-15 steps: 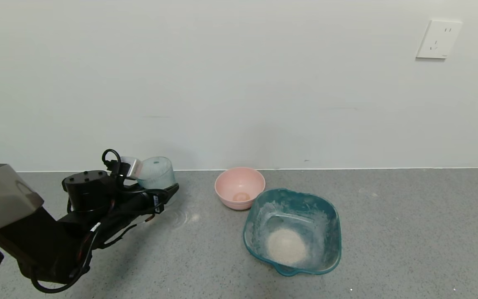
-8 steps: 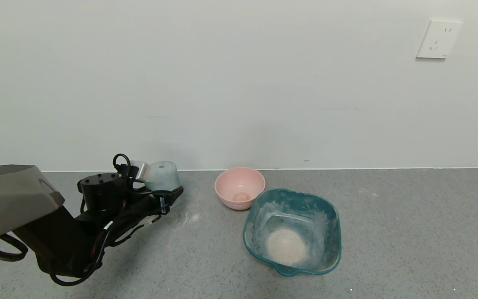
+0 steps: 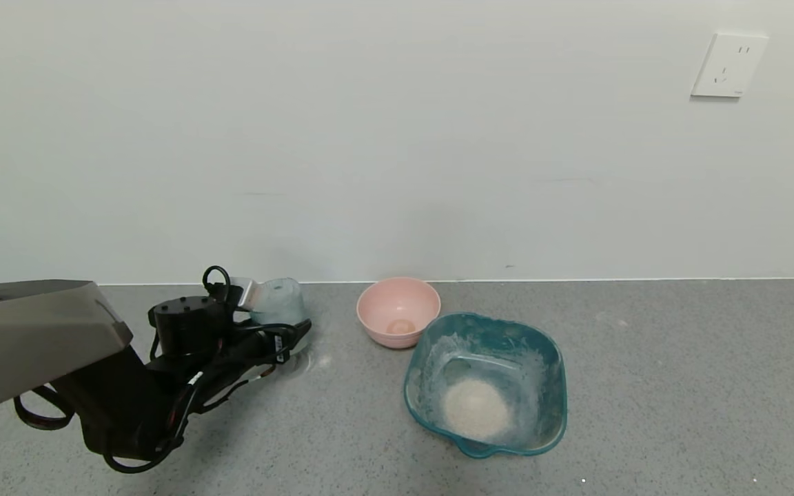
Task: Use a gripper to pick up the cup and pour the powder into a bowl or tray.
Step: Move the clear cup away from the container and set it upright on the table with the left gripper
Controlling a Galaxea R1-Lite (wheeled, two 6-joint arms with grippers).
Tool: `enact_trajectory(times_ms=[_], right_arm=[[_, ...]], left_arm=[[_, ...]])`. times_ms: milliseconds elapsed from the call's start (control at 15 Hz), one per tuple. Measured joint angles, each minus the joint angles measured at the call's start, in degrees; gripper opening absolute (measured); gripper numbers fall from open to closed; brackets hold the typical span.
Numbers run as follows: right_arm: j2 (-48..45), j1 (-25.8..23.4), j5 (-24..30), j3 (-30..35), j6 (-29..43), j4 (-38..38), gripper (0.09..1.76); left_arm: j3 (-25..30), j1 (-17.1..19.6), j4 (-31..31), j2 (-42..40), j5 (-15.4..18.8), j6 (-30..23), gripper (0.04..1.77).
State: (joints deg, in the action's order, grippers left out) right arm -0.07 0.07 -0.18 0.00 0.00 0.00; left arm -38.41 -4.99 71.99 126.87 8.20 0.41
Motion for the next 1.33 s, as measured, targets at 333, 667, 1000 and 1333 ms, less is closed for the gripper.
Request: enact_trajectory(times_ms=[333, 667, 1000, 1333], right_arm=[[0.0, 0.0, 0.0, 0.0, 0.0, 0.0, 1.71], [0.0, 0.0, 0.0, 0.0, 0.0, 0.0, 1.71], [0.0, 0.0, 0.0, 0.0, 0.0, 0.0, 1.71], [0.0, 0.0, 0.0, 0.0, 0.0, 0.0, 1.71]], left_arm=[[-0.2, -0.4, 0.0, 1.8, -0.2, -0.1, 1.27], [-0.2, -0.4, 0.0, 2.4, -0.4, 0.0, 1.27], [-0.2, -0.4, 0.1, 2.7, -0.5, 0.0, 1.38], [0.1, -0.4, 0.1, 2.5, -0.7, 0.0, 1.54]])
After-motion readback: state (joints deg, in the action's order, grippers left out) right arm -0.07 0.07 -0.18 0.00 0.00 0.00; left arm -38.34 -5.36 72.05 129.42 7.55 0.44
